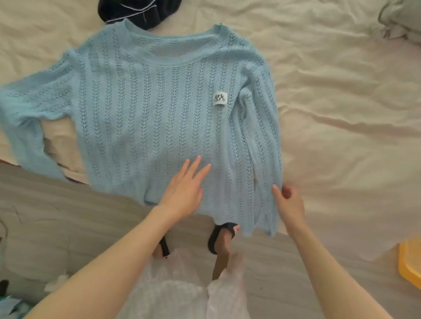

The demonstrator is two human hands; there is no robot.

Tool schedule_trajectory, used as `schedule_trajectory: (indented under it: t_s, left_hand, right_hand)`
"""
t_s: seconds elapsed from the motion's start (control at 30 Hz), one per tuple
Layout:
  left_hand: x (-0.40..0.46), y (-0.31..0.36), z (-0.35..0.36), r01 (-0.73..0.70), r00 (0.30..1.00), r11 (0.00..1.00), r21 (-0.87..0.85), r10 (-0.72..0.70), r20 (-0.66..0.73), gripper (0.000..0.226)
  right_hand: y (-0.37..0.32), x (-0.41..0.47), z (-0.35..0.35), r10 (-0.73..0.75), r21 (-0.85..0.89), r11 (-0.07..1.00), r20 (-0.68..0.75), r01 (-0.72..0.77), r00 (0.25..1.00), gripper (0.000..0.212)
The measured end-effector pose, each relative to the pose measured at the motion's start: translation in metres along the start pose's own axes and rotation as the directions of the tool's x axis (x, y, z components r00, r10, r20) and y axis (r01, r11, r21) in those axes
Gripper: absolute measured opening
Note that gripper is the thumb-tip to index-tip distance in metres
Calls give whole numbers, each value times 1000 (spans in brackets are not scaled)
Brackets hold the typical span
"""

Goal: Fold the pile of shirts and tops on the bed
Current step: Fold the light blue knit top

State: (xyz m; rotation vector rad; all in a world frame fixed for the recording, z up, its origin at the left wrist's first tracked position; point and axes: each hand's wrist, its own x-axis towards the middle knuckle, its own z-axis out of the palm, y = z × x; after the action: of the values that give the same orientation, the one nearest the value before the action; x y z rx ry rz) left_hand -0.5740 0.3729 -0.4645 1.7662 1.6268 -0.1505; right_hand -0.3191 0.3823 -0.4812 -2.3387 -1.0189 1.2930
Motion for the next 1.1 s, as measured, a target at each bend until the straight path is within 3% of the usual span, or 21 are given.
schedule_trajectory:
  t_s: [0.1, 0.17, 0.27, 0.3, 0.37, 0.47, 0.53, 0.6, 0.67, 0.73, 0.83, 1.0, 1.1]
  left_hand:
    - [24, 28, 14, 57, 994, 998, -28, -54, 98, 61]
    - [31, 44, 20, 116, 986, 989, -88, -104, 127, 57]
    - [38, 73, 16, 218, 965, 920, -326, -254, -69, 39]
    - [40, 88, 11, 252, 947, 858, -447, -314, -68, 35]
    - [46, 120, 2, 337, 925, 662, -669, -364, 107, 35]
    - [58, 160, -2, 478, 857, 322, -817, -375, 353, 38]
    - [63, 178, -6, 508, 802, 74, -858, -403, 440, 29]
    - [66, 191, -13, 487, 790, -52, -872, -400, 465, 27]
    - [67, 200, -20, 454, 816, -79, -887, -363, 450, 26]
    - [66, 208, -27, 418, 845, -129, -899, -308, 437, 25]
    - [68, 215, -39, 377, 880, -224, -898, -215, 423, 24]
    - [75, 213, -49, 328, 910, -166, -930, -206, 358, 25]
    - [74, 212, -56, 335, 915, -214, -918, -159, 371, 19]
  right_hand:
    - [-6, 11, -7, 63, 60, 995, 178, -74, 982, 22]
    - [-8, 13, -13, 48, 11, 998, 306, -54, 951, 20]
    - [-16, 9, -26, -97, -79, 989, 308, 128, 946, 15]
    - [-17, 7, -32, -151, -73, 981, 294, 179, 944, 16]
    - [-20, 0, -44, -236, -20, 967, 311, 255, 920, 15]
    - [-18, -6, -58, -273, 6, 954, 424, 298, 864, 18]
    - [-17, -8, -69, -232, 93, 973, 470, 213, 852, 30]
    - [-19, -5, -82, -148, 224, 974, 480, 42, 865, 29]
    - [-24, 1, -95, -65, 350, 928, 495, -130, 867, 21]
    - [-31, 10, -106, -38, 422, 883, 504, -208, 863, 22]
    - [-37, 26, -117, -106, 366, 921, 564, -132, 819, 27]
    - [-49, 38, -125, -123, 247, 965, 723, -89, 679, 33]
    - [-50, 32, -121, -97, 23, 993, 716, 115, 692, 18]
